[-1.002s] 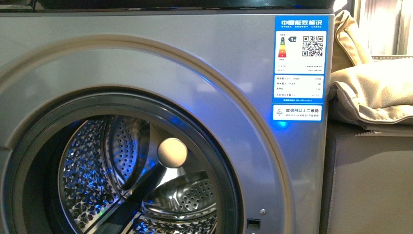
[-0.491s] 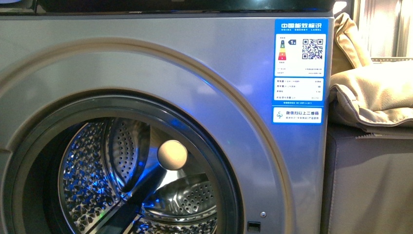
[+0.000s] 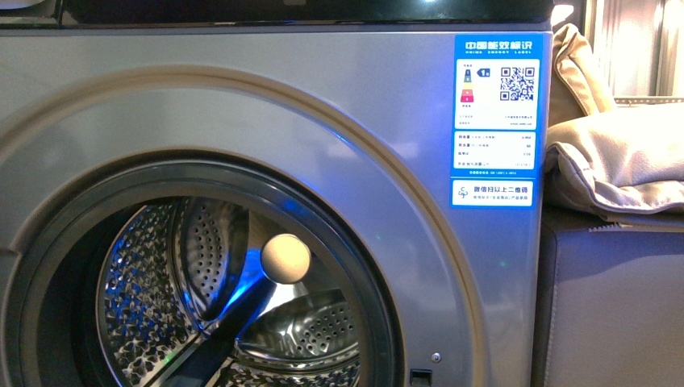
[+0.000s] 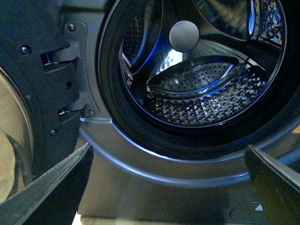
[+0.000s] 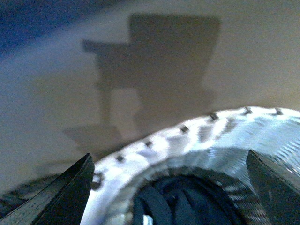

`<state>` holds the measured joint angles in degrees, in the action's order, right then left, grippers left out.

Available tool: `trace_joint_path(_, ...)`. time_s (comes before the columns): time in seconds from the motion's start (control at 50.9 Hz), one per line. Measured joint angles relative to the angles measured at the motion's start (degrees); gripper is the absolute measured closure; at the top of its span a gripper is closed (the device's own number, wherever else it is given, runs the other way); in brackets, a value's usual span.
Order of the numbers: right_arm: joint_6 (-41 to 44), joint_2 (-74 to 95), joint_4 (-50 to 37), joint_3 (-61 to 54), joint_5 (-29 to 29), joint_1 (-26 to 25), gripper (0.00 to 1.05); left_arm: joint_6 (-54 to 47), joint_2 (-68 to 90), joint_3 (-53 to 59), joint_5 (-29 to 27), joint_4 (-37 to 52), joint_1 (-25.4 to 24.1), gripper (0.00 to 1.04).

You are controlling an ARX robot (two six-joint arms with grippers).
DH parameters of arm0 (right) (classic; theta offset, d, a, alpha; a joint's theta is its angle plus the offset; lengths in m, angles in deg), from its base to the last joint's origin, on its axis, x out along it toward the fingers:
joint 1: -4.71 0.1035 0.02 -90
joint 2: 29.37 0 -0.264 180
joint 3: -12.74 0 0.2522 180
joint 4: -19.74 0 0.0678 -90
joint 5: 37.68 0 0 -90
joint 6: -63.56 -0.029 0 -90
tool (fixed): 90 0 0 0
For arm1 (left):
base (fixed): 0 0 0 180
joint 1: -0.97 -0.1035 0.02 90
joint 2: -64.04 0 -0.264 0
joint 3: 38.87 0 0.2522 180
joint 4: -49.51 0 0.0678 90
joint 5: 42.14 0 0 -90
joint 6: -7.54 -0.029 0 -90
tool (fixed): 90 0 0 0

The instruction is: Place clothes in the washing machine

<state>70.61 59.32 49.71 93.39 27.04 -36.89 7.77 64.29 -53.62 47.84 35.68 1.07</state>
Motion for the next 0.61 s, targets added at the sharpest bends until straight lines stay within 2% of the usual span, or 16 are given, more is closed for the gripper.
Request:
trace_joint_path(0.236,10.8,5.9,-3.5,-5.3,0.1,-6.4,0.08,0.0,0.0,0.0,0.0,0.0,0.0,0.07)
trace_joint_path(0.452,15.5,14.5,-8.4,-11.2,0.3,-8.3,0.08,0.0,0.0,0.0,0.0,0.0,0.0,0.07)
trace_joint_path(0.609,17.7,26.1,-16.0,-13.6,1.2,-8.7,0.08,0.0,0.0,0.0,0.0,0.0,0.0,0.07)
